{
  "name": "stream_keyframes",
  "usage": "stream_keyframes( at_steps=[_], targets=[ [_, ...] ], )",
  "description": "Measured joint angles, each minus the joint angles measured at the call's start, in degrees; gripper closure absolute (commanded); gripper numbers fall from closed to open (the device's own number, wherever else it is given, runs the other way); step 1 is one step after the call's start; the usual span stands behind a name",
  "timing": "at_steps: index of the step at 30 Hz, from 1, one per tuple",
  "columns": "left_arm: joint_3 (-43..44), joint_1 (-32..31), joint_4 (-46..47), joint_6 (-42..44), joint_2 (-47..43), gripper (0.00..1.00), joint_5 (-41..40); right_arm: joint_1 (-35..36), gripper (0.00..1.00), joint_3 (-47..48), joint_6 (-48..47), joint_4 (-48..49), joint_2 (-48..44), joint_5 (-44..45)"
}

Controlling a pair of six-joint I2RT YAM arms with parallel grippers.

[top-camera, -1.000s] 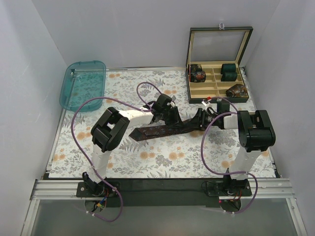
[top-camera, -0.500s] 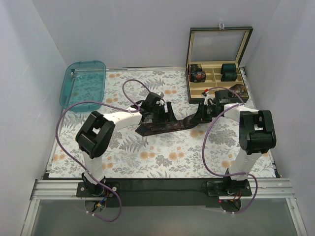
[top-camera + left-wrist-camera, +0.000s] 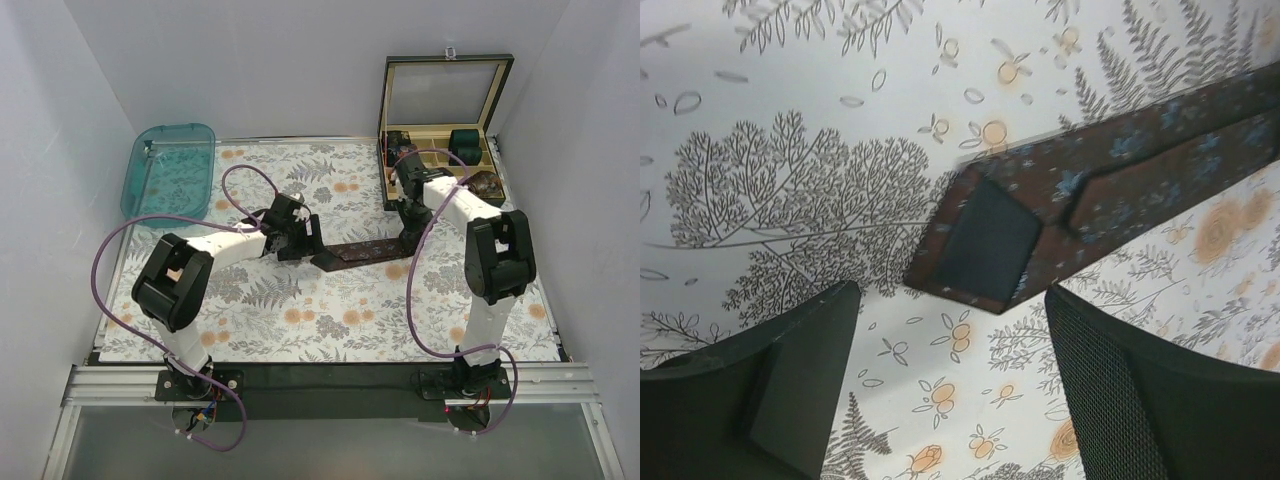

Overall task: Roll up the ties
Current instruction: Roll the tie

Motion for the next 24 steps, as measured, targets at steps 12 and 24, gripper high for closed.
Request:
stream_keyframes(
  at_steps=[12, 24],
  targets=[
    [-3.8, 0.1, -3.9, 0.2, -5.6, 0.32, -2.2, 17.9, 0.99, 6.0, 9.2, -10.3, 10.4, 37.5],
    [-8.0, 0.9, -4.7, -1.0, -8.4, 0.32, -3.9, 26.1, 0.74, 3.7, 11.4, -11.0, 14.8, 41.6]
  ],
)
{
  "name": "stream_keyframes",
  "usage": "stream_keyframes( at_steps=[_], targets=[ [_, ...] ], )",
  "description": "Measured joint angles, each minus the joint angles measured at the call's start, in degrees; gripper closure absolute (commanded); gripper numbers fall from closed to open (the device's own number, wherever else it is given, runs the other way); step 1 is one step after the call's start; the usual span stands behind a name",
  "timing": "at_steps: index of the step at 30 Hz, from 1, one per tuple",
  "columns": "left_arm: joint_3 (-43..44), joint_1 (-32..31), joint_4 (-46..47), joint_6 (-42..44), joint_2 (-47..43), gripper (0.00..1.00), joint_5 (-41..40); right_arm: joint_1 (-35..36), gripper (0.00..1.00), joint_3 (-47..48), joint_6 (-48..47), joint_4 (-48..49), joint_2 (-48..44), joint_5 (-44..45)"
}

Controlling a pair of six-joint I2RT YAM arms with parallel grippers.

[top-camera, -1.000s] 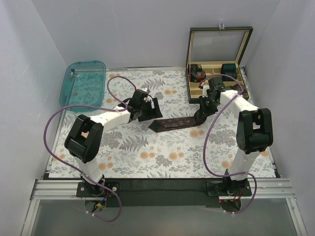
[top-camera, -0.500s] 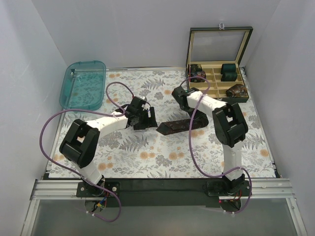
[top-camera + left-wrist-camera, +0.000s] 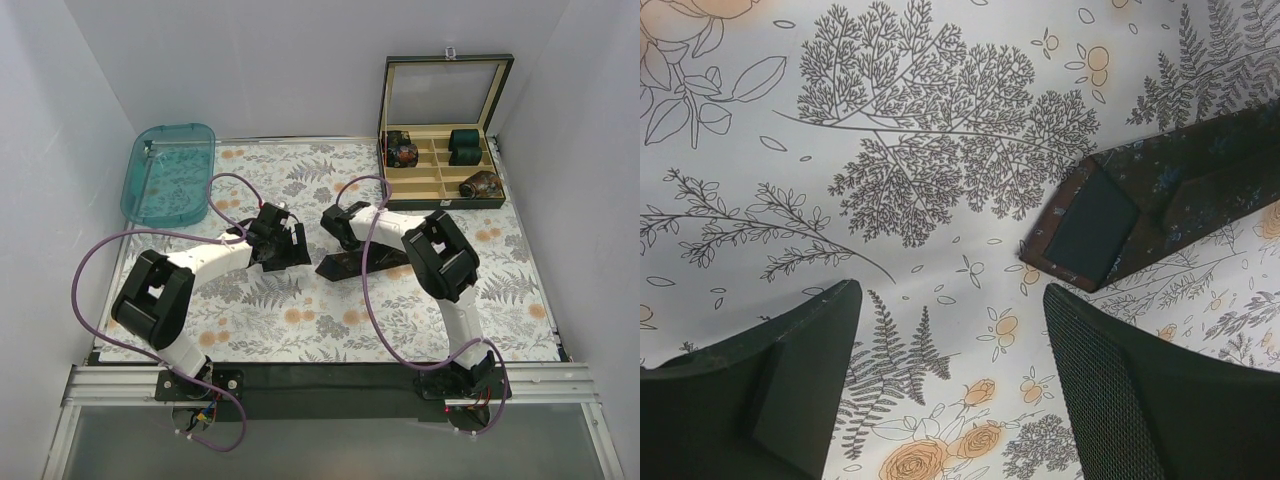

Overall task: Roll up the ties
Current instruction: Roll the tie

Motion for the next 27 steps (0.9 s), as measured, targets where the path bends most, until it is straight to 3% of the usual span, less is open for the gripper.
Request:
stream_keyframes(
  at_steps=[6, 17, 21, 27],
  targets=[
    [-0.1, 0.0, -0.2, -0.5, -0.6, 0.32, -0.3, -0.4, 0.53, -1.1, -0.4, 1.9, -3.2, -6.3],
    [-0.1, 0.0, -0.2, -1.8, -1.8, 0.32, -0.3, -0.1, 0.29, -1.5, 2.0, 4.3, -8.7, -16.6],
    [0.1, 0.0, -0.2, -2.7, -1.8, 0.31, 0.2, -0.1, 0.14, -1.3, 2.4, 4.5, -12.3, -19.0],
    [5.7, -0.7, -1.1, -5.2, -0.1, 0.31, 3.6, -3.3, 0.07, -1.5, 1.9, 7.0, -20.7, -24.6]
  ],
)
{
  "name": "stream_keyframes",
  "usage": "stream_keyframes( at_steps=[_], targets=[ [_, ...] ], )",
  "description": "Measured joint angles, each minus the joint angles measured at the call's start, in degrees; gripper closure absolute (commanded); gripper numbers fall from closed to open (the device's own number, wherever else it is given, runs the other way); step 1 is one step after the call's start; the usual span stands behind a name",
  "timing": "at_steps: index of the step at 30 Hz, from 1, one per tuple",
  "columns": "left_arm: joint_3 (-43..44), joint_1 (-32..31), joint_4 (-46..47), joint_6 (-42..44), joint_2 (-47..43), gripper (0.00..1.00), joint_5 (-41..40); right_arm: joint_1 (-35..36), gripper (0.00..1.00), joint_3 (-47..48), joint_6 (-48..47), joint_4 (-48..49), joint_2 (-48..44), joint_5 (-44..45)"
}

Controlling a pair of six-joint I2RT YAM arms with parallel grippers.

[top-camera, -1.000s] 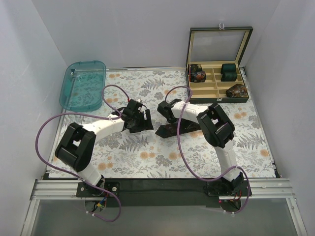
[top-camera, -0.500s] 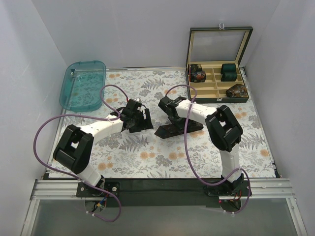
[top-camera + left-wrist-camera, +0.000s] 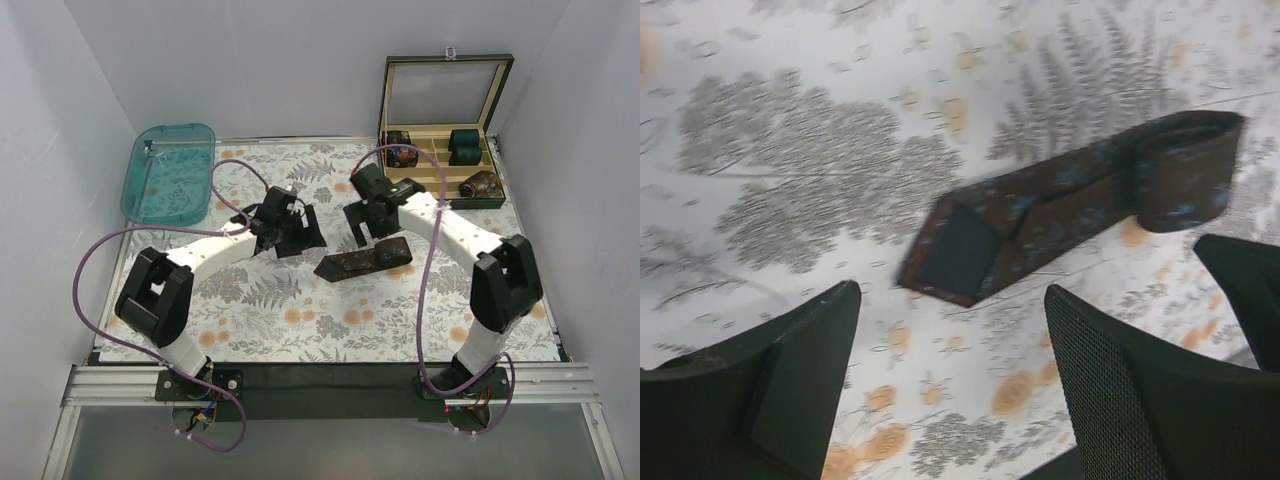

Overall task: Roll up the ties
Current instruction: Roll the tie

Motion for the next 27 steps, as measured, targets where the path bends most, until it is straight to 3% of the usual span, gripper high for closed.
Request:
stream_keyframes(
  at_steps=[8, 12, 19, 23, 27],
  targets=[
    [15.8, -6.9, 2.7, -3.5, 10.8, 0.32, 5.5, -23.3, 0.07, -16.0, -1.8, 14.3, -12.7, -23.0],
    [23.0, -10.4, 3.8, -4.3, 17.9, 0.40, 7.7, -32.6, 0.09, -25.2, -1.2, 22.2, -13.8, -36.8],
    [30.9, -13.4, 4.8, -4.8, 26.9, 0.67, 10.3, -40.3, 0.13, -31.8, 2.0, 32.7, -12.4, -52.5],
    [31.4, -13.4, 5.3, -4.6, 28.6, 0.77, 10.9, -42.3, 0.13, -33.5, 3.4, 37.2, -11.3, -57.0],
    [31.4, -13.2, 5.9, -4.7, 28.8, 0.77, 11.4, -42.6, 0.14, -33.7, 3.9, 40.3, -8.7, -60.0]
  ],
)
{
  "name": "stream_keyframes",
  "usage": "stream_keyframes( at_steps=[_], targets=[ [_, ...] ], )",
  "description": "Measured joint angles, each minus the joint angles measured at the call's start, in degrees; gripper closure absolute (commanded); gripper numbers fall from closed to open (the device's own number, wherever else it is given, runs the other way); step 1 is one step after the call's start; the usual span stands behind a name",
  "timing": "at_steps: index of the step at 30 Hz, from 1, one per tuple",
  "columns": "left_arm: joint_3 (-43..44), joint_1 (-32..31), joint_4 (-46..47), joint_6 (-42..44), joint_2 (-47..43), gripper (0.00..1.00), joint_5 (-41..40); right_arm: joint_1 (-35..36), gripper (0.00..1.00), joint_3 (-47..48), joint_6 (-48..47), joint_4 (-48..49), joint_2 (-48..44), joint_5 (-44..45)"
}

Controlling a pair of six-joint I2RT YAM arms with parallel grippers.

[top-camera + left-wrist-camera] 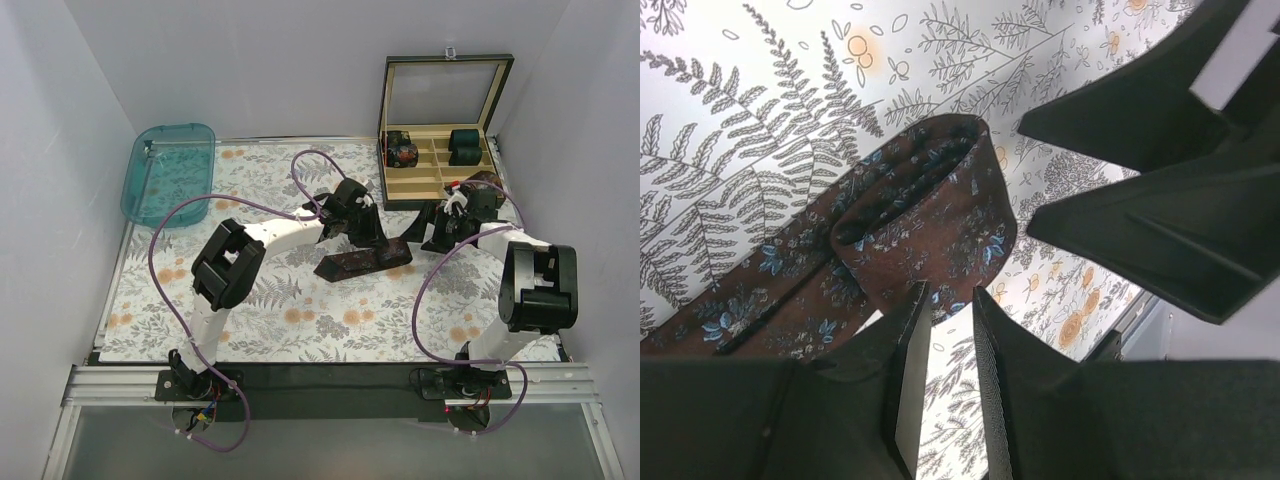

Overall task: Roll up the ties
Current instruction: Roll the tie

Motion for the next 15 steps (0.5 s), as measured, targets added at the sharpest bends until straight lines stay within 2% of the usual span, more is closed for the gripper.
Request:
stream_keyframes(
  at_steps=[15],
  targets=[
    [-1.4, 0.2, 4.0, -0.8, 3.8, 0.79, 0.8, -0.1, 0.17, -1.2, 0.0, 9.4, 8.3, -12.5]
  ],
)
